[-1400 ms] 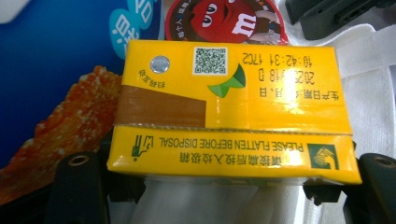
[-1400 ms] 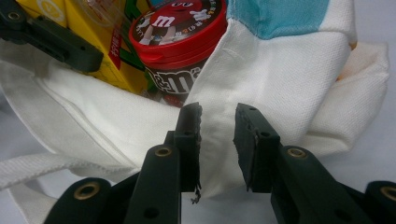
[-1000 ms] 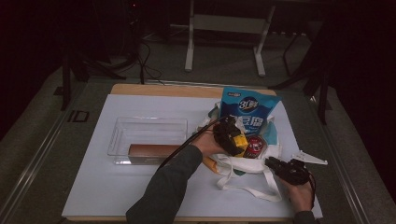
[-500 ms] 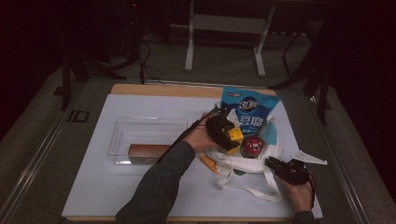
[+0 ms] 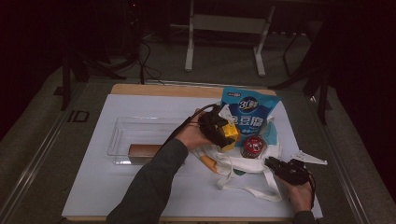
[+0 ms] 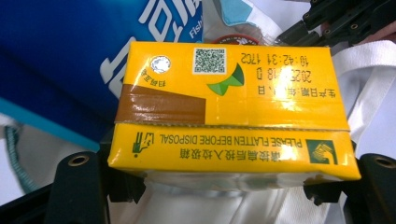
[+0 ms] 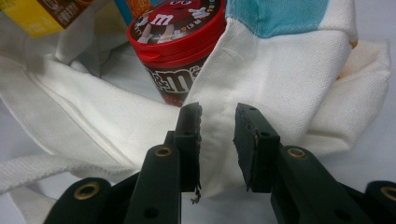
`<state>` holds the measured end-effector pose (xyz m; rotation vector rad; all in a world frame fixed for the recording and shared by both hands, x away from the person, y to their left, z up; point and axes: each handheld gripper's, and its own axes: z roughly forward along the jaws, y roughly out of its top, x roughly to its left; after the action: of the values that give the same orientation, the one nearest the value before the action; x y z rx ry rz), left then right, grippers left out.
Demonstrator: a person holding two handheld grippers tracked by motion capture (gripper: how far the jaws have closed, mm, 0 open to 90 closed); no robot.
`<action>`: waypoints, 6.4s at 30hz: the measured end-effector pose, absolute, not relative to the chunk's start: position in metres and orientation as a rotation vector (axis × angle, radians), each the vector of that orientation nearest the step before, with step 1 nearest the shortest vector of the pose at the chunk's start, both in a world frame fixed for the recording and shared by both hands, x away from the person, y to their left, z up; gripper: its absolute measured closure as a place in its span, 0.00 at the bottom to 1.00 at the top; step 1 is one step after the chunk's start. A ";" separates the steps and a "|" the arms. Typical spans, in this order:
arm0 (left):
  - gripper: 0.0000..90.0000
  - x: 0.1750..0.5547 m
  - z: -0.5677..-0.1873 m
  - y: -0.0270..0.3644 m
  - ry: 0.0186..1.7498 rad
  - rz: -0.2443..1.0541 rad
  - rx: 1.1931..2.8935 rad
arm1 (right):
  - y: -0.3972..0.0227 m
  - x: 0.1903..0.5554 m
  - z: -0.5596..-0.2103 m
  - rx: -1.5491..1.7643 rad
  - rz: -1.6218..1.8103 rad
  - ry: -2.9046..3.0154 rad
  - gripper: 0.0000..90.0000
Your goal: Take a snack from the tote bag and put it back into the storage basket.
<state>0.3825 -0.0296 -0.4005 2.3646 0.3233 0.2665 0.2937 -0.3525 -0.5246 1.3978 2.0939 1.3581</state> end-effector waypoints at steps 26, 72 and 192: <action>0.32 0.377 -0.372 0.018 0.402 0.295 2.298 | -0.353 0.293 -0.525 1.399 1.360 2.092 0.79; 0.32 0.377 -0.368 0.089 0.590 0.367 2.272 | -0.353 0.293 -0.525 1.403 1.363 2.089 0.79; 0.32 0.361 -0.434 0.227 1.241 0.560 2.135 | -0.353 0.292 -0.526 1.414 1.366 2.084 0.79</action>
<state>0.3609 0.2271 -0.4337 2.1348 1.2412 0.5602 0.2923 -0.3526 -0.5258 1.4141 2.0838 1.3662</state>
